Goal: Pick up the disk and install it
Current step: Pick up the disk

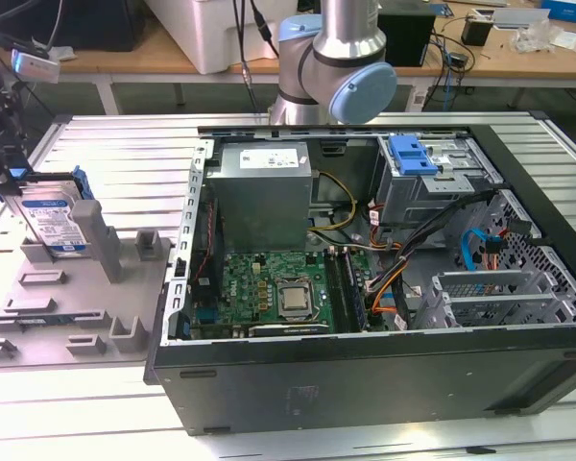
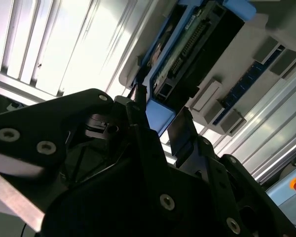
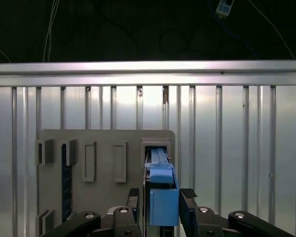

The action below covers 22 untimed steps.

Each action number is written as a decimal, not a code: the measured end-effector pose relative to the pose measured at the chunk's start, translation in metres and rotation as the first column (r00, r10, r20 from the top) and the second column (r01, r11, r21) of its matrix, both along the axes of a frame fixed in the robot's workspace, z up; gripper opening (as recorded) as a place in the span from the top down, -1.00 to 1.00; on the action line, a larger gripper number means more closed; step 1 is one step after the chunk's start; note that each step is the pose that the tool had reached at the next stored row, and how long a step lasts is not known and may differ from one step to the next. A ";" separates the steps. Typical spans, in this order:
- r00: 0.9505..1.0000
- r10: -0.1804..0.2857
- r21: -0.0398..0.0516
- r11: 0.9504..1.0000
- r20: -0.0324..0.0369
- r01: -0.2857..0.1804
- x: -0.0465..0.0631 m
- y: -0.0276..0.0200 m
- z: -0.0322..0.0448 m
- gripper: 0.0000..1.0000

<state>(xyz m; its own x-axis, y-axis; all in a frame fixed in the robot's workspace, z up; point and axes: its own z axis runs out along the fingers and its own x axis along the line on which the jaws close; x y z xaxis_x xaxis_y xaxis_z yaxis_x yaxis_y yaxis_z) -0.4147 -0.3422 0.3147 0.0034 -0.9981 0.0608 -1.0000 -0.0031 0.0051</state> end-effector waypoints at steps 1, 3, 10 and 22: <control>1.000 0.000 0.000 1.000 0.001 0.000 0.000 0.0000 -0.0011 0.10; 1.000 0.000 0.000 1.000 0.003 0.000 -0.001 0.0000 -0.0023 0.10; 1.000 0.000 0.002 1.000 0.012 0.000 -0.003 0.0000 -0.0082 0.10; 1.000 0.000 0.002 1.000 0.018 0.000 -0.004 0.0000 -0.0147 0.10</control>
<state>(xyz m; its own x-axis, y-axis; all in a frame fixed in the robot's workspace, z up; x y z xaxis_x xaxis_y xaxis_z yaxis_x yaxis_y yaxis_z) -0.4187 -0.3422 0.3000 0.0023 -0.9983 0.0585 -0.9999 -0.0031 -0.0133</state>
